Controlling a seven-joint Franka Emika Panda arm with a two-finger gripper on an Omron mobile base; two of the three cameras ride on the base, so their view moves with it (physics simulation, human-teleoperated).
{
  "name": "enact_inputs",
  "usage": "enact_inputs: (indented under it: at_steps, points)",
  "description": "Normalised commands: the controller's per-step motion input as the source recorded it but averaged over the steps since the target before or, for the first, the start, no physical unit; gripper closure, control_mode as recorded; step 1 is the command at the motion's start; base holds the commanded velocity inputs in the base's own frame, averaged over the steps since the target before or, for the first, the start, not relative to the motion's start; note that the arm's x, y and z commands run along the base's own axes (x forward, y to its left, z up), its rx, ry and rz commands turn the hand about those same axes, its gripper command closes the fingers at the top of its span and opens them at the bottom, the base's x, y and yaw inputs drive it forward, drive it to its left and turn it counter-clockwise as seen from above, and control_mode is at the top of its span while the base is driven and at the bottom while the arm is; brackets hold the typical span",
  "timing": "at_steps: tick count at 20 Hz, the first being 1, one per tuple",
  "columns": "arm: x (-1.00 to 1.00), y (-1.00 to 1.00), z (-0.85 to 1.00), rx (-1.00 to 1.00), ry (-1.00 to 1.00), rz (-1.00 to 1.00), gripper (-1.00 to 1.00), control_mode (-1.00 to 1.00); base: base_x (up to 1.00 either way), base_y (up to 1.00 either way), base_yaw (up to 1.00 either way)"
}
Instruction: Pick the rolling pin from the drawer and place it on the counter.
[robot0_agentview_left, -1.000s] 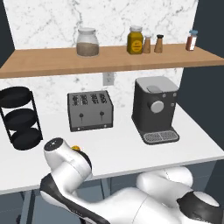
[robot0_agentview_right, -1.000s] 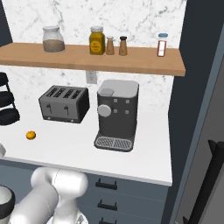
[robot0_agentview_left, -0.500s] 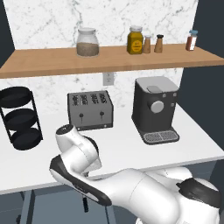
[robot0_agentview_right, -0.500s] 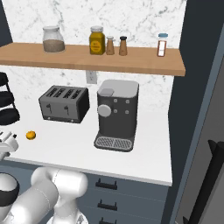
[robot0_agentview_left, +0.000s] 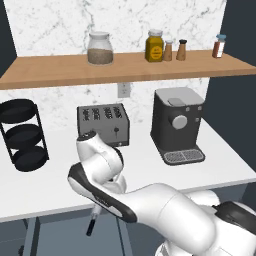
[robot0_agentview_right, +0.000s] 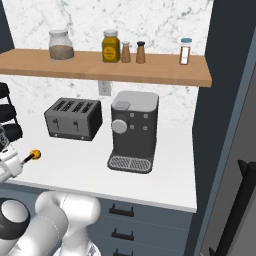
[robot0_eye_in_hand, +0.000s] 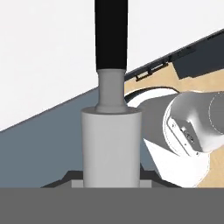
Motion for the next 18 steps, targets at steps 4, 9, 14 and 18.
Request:
enact_inputs:
  at_steps: [4, 9, 14, 18]
  points:
    - [0.1, -0.7, 0.0, 0.0, -0.1, -0.45, 1.0, -1.0, 0.0, 0.0, 0.0]
    - [0.32, -0.89, 0.0, 0.04, -0.06, -0.29, 1.0, -1.0, 0.0, 0.0, 0.0]
    - [0.66, -0.75, 0.0, 0.09, 0.0, -0.06, 1.0, -1.0, 0.0, 0.0, 0.0]
    - [0.79, -0.44, 0.0, 0.05, 0.0, 0.0, 1.0, -1.0, 0.0, 0.0, 0.0]
